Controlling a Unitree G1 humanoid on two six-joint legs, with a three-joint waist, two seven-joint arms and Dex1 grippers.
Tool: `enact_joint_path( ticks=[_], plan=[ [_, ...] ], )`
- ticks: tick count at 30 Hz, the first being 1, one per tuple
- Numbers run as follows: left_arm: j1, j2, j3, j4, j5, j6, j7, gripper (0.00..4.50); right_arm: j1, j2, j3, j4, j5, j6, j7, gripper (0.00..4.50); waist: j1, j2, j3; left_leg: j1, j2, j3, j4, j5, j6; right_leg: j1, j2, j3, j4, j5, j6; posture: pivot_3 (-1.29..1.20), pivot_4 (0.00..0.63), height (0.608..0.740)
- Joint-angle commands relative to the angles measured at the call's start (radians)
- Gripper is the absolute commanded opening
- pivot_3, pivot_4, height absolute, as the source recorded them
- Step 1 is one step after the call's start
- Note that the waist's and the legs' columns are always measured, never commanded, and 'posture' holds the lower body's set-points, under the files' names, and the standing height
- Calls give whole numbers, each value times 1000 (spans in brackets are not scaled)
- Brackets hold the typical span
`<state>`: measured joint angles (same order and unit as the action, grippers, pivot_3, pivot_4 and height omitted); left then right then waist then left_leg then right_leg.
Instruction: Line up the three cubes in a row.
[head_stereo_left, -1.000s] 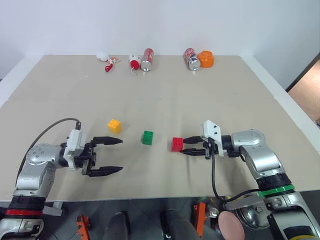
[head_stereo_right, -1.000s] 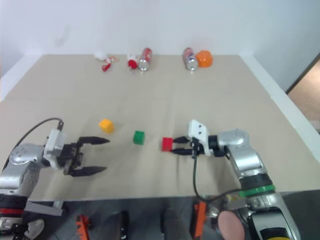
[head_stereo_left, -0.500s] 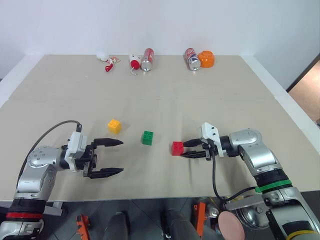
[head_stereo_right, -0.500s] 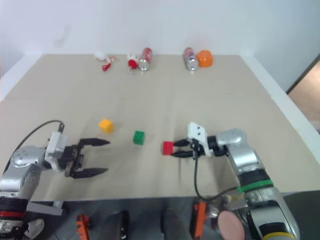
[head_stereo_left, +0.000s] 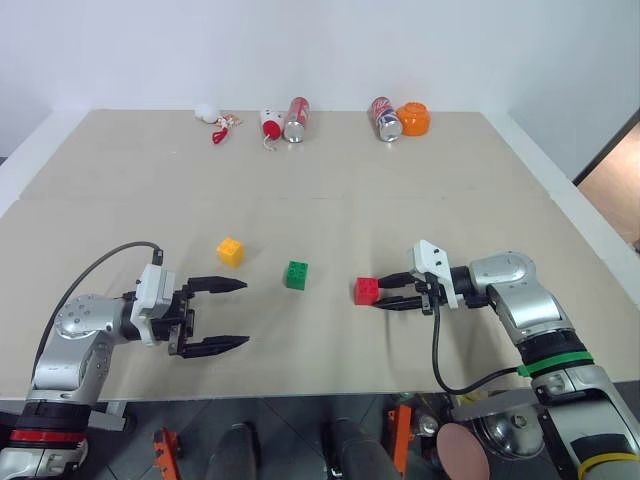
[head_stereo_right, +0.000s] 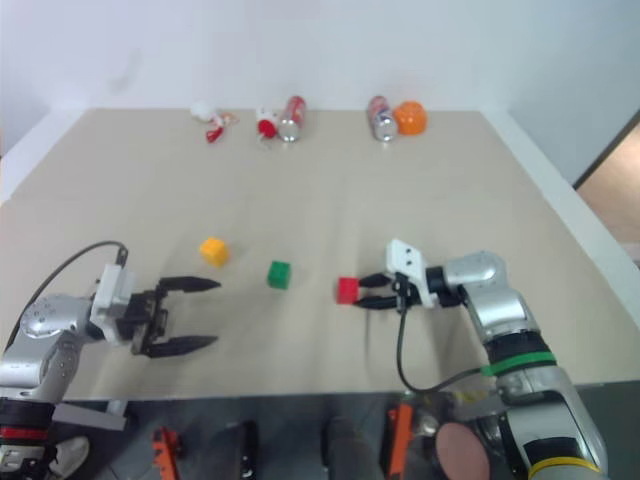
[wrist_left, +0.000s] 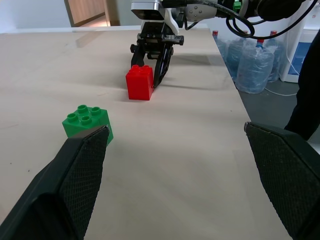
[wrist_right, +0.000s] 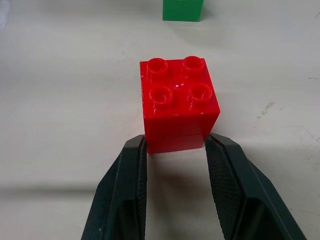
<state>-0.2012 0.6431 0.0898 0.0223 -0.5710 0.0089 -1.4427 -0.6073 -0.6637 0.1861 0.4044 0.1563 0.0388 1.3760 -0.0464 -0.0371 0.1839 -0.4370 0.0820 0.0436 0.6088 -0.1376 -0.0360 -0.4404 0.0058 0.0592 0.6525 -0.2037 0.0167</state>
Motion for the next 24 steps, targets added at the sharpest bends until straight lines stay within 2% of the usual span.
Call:
enact_joint_path(
  ticks=[1,4,6,12,18,24],
  plan=[
    [-6,3,18,-24,-19,2,3,4500,-19,-14,-12,2,-5,-18,9,1157,0,0,0,0,0,0,0,0,0,0,0,0,0,0,0,0,150,740],
    [-10,2,17,-18,-17,2,5,4500,-21,-7,-8,10,-8,-19,6,1157,0,0,0,0,0,0,0,0,0,0,0,0,0,0,0,0,150,740],
    [-9,2,18,-18,-16,2,7,4500,-25,-2,-6,14,-7,-5,5,2177,0,0,0,0,0,0,0,0,0,0,0,0,0,0,0,0,150,740],
    [-6,-1,17,-22,-17,2,15,4500,-27,-10,-4,8,-5,13,18,4142,0,0,0,0,0,0,0,0,0,0,0,0,0,0,0,0,150,740],
    [-10,-11,10,-6,-4,-4,33,4500,-34,-72,-7,-6,1,41,99,4142,0,0,0,0,0,0,0,0,0,0,0,0,0,0,0,0,150,740],
    [-10,-17,-42,43,123,-73,84,4500,-102,-164,-32,39,-1,-8,169,4142,0,1,0,0,0,0,0,0,0,-1,0,0,0,0,0,0,150,740]
  ],
)
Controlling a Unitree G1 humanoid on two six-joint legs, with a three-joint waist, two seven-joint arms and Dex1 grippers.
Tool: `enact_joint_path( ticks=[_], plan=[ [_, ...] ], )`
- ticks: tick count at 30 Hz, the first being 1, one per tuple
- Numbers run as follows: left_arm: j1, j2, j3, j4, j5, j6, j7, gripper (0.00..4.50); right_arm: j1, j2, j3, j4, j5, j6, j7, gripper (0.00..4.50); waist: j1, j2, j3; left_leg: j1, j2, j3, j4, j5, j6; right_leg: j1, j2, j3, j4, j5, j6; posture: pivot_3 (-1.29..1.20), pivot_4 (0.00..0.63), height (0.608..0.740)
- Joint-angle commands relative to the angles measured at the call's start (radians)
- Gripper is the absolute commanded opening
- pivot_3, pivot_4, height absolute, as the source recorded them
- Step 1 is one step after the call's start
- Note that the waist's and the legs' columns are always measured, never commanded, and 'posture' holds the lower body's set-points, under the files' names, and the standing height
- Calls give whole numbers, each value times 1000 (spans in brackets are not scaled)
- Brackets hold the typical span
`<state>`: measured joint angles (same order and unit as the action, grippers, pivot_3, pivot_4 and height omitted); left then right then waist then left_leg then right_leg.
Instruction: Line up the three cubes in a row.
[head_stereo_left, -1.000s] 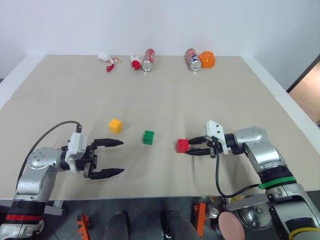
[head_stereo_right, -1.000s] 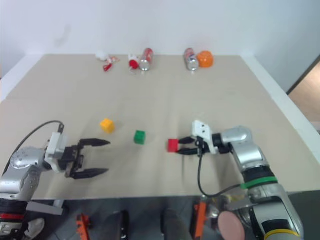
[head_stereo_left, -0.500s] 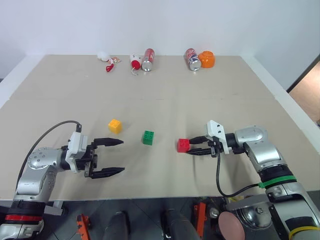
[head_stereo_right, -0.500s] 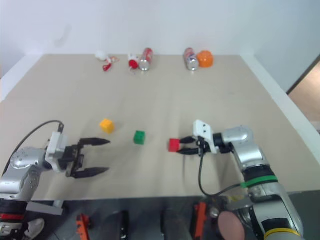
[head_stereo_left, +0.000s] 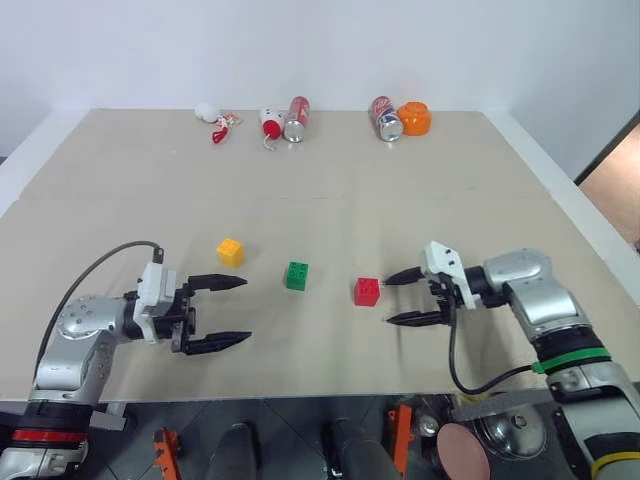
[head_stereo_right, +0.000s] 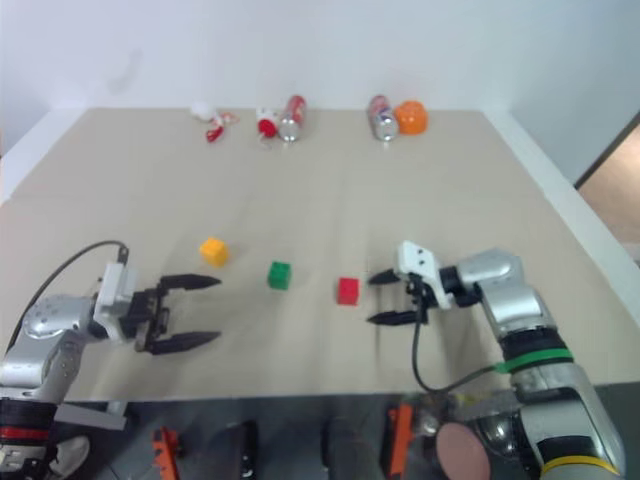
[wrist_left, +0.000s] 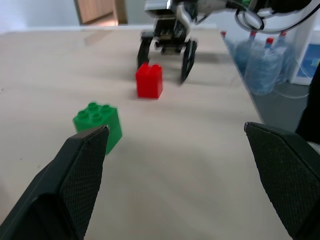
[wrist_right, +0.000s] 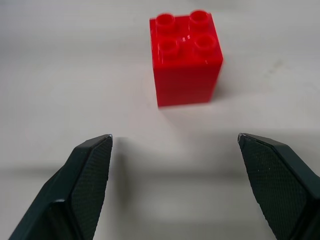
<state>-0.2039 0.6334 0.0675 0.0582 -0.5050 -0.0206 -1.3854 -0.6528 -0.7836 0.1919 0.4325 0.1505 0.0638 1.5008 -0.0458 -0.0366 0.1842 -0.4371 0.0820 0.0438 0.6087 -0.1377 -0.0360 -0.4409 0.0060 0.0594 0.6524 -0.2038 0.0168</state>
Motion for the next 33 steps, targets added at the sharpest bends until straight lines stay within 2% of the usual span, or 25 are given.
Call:
enact_joint_path(
  ticks=[1,4,8,11,16,21,26,33],
  plan=[
    [-10,-14,-27,14,78,-53,48,4500,-78,-56,-41,23,0,-46,43,4142,-1,0,0,0,0,0,0,0,0,0,0,0,0,0,0,0,150,740],
    [-7,-35,-43,-2,94,-21,101,4500,-140,-74,-54,49,5,-69,31,4142,-1,0,0,0,0,1,0,0,0,0,0,1,0,0,0,0,150,740],
    [0,-56,-65,-18,140,22,199,4500,-229,-42,-107,43,63,-31,-19,4142,-2,0,0,1,0,1,0,0,0,-1,0,2,0,0,0,0,150,740],
    [-21,-81,-83,10,210,41,301,4500,-261,-6,-151,-54,161,95,-33,4142,-1,0,0,0,0,1,0,0,0,-1,0,2,0,0,0,0,150,740],
    [-65,-101,-100,71,259,27,359,4500,-176,5,-139,-209,200,180,-36,4142,4,0,0,0,0,0,-1,0,0,0,1,2,1,1,2,0,150,740],
    [-114,-129,-107,103,237,38,351,4500,-100,17,-135,-299,214,224,-62,4142,8,0,0,-1,-1,0,-2,0,0,-1,0,3,1,1,2,0,150,740],
    [-156,-149,-121,122,218,54,308,4500,-81,22,-133,-323,216,235,-74,4142,7,0,0,0,-1,0,-1,0,0,-1,1,3,1,2,2,0,150,740],
    [-262,-161,-152,233,283,6,321,4500,-82,24,-133,-330,219,241,-78,4142,7,0,0,0,-1,-1,1,0,0,0,2,4,1,2,2,0,150,740]
  ],
)
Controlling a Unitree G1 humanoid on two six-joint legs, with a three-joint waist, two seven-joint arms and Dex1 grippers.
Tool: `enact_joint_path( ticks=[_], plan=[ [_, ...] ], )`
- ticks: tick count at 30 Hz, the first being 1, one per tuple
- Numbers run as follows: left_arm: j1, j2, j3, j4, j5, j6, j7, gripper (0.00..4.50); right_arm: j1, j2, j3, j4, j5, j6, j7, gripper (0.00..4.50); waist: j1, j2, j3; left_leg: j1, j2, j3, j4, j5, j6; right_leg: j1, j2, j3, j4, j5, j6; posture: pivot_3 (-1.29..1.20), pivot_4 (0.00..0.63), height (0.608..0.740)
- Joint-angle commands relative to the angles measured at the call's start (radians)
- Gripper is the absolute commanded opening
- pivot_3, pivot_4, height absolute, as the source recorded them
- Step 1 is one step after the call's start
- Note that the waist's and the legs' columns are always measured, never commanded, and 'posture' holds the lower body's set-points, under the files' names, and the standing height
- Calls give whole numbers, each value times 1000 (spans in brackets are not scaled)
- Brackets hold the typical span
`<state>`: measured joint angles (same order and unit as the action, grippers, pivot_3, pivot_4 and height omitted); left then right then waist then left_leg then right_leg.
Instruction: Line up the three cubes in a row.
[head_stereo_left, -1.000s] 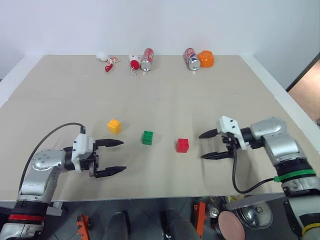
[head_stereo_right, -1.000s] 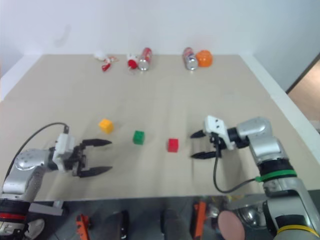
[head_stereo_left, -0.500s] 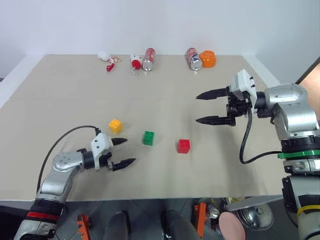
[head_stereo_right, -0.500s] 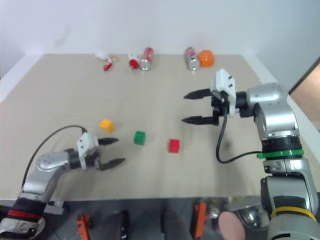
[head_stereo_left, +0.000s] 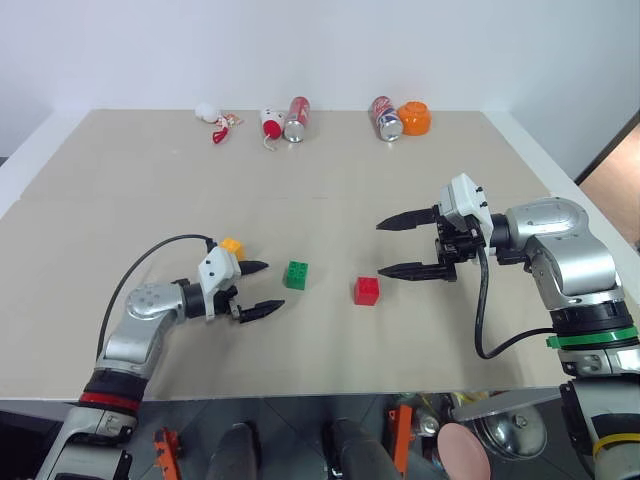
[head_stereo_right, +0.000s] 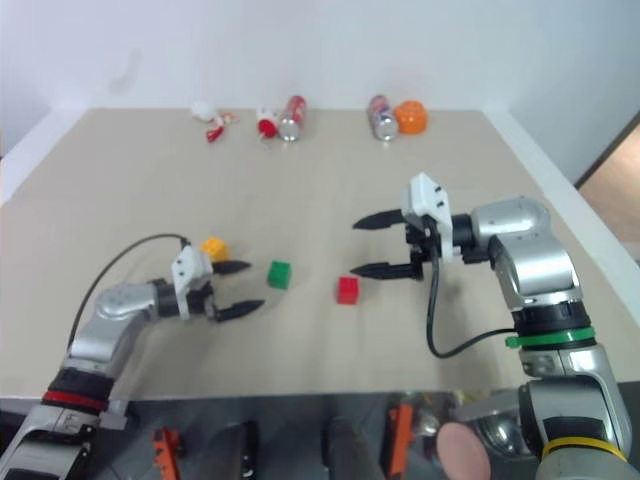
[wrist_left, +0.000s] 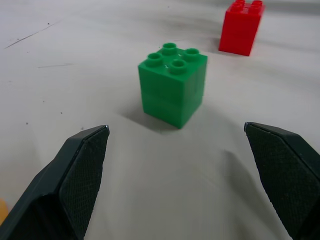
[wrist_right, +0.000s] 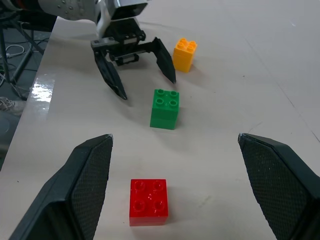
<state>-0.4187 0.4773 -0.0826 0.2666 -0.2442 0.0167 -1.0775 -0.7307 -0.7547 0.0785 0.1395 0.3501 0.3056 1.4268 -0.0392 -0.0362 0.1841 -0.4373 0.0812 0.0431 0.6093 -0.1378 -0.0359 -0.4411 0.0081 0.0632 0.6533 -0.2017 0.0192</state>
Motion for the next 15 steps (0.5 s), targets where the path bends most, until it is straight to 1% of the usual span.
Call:
enact_joint_path(
  ticks=[1,7,15],
  plan=[
    [-64,-9,-2,42,27,-33,21,4500,-3,-5,-20,-37,19,-1,-4,4142,0,0,0,0,0,0,0,0,0,0,0,0,0,0,0,0,150,740],
    [-104,-25,-17,99,38,-41,-7,4500,10,-9,-24,-51,24,2,-10,4142,-2,0,0,-1,0,0,0,0,0,0,0,1,0,1,2,0,150,740],
    [-125,-42,-38,122,32,-1,-45,4500,12,-13,-27,-52,24,0,-17,4142,-4,0,0,-1,0,-1,-1,0,0,0,1,1,0,1,2,0,150,740]
  ],
)
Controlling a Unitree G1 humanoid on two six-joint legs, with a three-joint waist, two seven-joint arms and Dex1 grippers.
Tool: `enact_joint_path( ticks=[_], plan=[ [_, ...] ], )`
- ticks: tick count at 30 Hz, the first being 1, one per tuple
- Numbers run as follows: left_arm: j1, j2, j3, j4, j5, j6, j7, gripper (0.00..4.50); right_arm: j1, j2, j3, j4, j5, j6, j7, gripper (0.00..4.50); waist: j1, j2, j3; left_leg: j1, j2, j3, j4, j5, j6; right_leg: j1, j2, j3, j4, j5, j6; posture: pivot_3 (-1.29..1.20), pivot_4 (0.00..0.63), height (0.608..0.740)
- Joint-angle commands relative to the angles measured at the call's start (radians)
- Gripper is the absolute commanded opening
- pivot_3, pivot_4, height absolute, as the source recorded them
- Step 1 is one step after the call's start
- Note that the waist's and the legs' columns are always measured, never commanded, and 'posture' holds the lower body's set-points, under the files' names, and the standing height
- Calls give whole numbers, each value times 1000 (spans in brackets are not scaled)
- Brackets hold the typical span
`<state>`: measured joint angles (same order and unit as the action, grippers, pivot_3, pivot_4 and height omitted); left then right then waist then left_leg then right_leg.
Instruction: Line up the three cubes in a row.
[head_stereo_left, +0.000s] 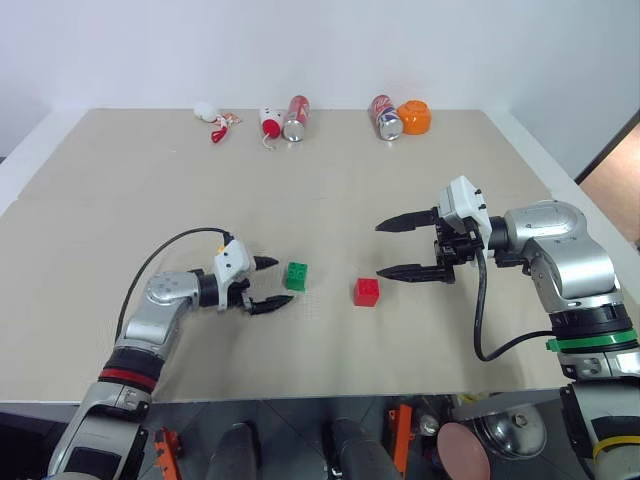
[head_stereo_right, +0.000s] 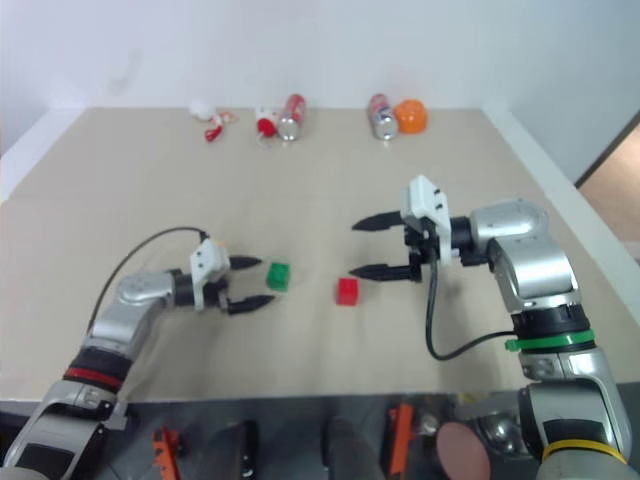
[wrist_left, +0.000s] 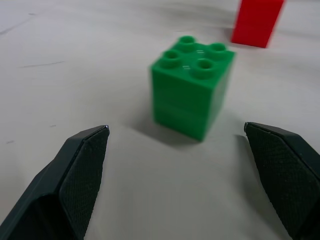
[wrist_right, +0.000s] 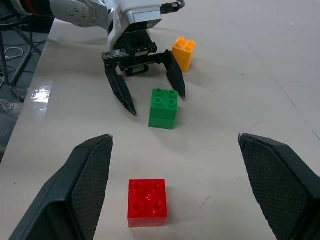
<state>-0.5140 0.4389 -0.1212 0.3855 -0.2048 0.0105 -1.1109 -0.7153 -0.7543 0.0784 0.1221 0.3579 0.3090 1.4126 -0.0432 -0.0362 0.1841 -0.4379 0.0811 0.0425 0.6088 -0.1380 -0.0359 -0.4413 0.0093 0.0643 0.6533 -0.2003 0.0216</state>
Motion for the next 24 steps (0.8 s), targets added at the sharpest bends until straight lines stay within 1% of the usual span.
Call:
enact_joint_path(
  ticks=[1,8,15,18,24],
  plan=[
    [-33,-5,-2,12,-3,2,-12,4500,-3,-13,-27,-34,16,-4,-4,4142,0,0,0,0,0,0,0,0,0,0,0,0,0,0,0,0,150,740],
    [-76,-27,-5,77,26,13,14,4500,-3,-11,-28,-29,14,-8,-11,4142,0,0,0,0,0,0,2,0,0,1,0,1,0,0,0,0,150,740],
    [-83,-46,-11,82,28,32,10,4500,1,-11,-29,-30,13,-12,-21,4142,0,0,0,0,0,0,2,0,0,1,0,1,0,0,0,0,150,740],
    [-82,-48,-16,77,22,43,-6,3732,0,-11,-28,-28,13,-14,-24,4186,0,0,0,0,-1,0,2,0,0,1,0,2,0,0,1,0,150,740],
    [-79,-51,-22,62,21,72,-25,1695,-5,-7,-26,-19,9,-22,-29,4186,0,0,0,0,-1,0,2,0,0,1,0,2,0,1,1,0,150,740]
  ],
)
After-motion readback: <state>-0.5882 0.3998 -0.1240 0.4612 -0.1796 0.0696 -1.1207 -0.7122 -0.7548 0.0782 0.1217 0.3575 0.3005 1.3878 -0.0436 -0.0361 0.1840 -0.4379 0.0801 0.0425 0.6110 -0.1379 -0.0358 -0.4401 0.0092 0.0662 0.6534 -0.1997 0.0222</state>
